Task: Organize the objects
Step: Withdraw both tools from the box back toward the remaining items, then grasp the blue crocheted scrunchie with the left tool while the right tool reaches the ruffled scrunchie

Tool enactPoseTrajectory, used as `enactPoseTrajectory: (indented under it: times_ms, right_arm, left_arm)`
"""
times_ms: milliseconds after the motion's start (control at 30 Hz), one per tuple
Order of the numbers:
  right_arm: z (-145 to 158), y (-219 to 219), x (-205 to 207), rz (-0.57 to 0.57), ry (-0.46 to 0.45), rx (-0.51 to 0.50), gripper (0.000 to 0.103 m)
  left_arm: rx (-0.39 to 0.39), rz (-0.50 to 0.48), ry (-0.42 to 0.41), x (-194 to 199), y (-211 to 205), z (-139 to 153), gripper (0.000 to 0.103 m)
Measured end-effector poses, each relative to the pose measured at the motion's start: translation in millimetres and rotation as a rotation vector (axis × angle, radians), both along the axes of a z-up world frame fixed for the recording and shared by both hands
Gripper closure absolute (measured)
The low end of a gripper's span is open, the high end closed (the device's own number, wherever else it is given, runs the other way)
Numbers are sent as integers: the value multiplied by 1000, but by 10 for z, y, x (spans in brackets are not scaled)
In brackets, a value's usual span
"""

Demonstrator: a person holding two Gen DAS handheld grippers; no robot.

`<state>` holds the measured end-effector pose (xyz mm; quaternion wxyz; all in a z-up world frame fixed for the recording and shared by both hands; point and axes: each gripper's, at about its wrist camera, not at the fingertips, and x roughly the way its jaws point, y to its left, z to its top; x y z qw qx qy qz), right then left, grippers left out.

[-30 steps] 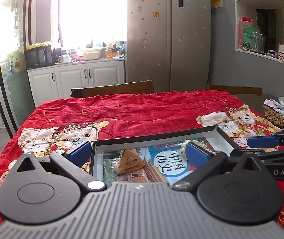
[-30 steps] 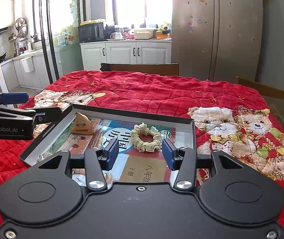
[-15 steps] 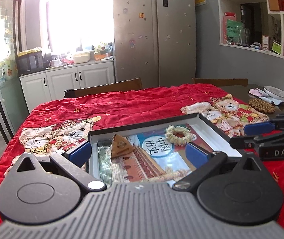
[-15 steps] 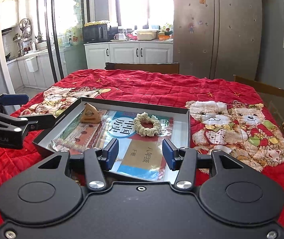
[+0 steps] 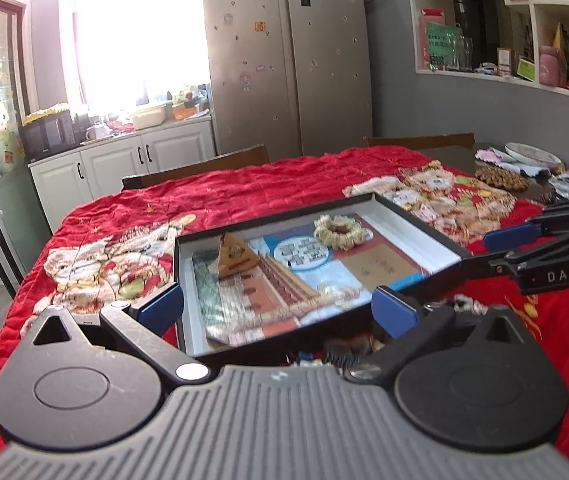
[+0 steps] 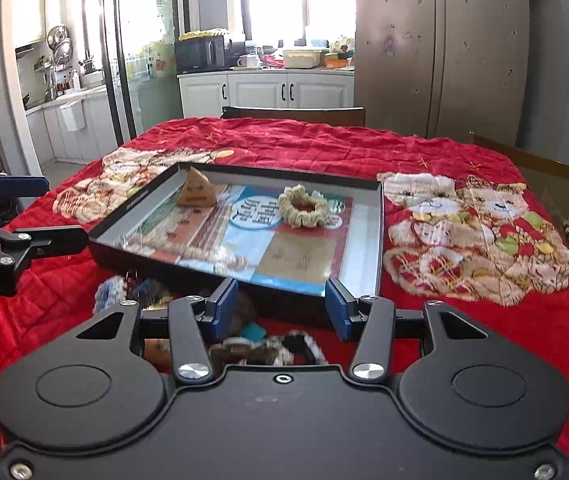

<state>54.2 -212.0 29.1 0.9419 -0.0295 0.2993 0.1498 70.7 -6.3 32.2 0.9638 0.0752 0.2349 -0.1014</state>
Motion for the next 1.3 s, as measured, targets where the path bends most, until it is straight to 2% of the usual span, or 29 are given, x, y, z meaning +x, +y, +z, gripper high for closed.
enactPoseTrajectory:
  times_ms: [300,467,733,900,1100,1300]
  right_arm:
    - [-218,49,-268,35,3,-39,58]
    - [-312,92,-417,59,-14,-41,68]
    - [-401,24,-469,21,10,9,75]
    - [-493,-19,-431,-6,32,9,76]
    - [-563,20,-396,-10,35,2,81]
    - [-588,30,-379,-17,38,-7,88]
  left_arm:
    - [-2,-22,63,-67,53,-263,0]
    - [3,-42,97,-83,60,-435,0]
    - [33,-86,96,-149,-37,-617,0]
    - [58,-88,96,-128,-103,-709,8]
    - [57,-59,117,-80,-79,-765,23]
    - [9,-46,181,-9,14,-802,50]
